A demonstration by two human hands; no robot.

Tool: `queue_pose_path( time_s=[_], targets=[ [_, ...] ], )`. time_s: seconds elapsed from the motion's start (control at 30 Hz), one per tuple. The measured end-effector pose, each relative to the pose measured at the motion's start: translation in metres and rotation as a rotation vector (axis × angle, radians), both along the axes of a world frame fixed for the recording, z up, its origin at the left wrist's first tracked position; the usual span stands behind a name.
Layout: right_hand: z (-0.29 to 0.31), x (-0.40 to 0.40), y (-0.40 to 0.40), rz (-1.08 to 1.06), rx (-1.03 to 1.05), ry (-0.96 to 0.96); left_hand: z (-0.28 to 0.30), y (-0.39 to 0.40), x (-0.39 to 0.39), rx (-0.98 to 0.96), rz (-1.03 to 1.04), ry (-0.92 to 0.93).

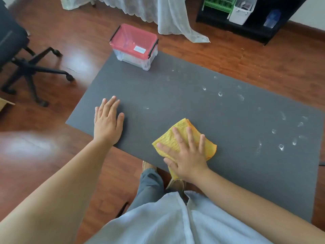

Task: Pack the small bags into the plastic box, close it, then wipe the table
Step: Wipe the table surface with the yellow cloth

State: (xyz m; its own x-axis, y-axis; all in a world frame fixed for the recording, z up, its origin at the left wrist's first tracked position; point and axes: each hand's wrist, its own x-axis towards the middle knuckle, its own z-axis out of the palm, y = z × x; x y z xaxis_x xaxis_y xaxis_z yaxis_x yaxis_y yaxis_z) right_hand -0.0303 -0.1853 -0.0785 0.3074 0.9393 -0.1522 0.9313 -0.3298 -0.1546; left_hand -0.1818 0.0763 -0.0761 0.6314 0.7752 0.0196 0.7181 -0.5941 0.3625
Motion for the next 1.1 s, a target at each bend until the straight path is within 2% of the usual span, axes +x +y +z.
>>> queue_pose_path(
  time_s=[0.2, 0.33, 0.47, 0.6, 0.7, 0.77, 0.93, 1.1],
  targets=[
    [0.004, -0.023, 0.077, 0.101, -0.038, 0.073, -0.004, 0.01, -0.004, -0.061, 0.101, 0.067],
    [0.005, 0.014, 0.106, -0.023, -0.068, 0.055, -0.002, 0.013, -0.006, -0.059, 0.043, 0.131],
    [0.002, 0.029, 0.078, -0.113, -0.048, 0.036, 0.002, 0.024, -0.02, -0.068, -0.058, 0.173],
    [0.001, -0.001, 0.052, 0.038, 0.018, 0.016, 0.004, 0.033, -0.029, -0.067, -0.121, 0.207],
    [0.004, -0.032, 0.079, 0.212, 0.043, 0.075, 0.003, 0.034, -0.029, -0.065, -0.115, 0.211],
    [0.005, -0.043, 0.113, 0.228, 0.04, 0.099, 0.003, 0.034, -0.03, -0.076, -0.096, 0.204],
    [0.002, -0.016, 0.172, 0.025, -0.016, 0.072, 0.005, 0.044, -0.036, -0.083, -0.156, 0.231],
    [-0.001, 0.024, 0.14, -0.244, 0.019, 0.066, 0.004, 0.045, -0.038, -0.061, -0.167, 0.253]
  ],
)
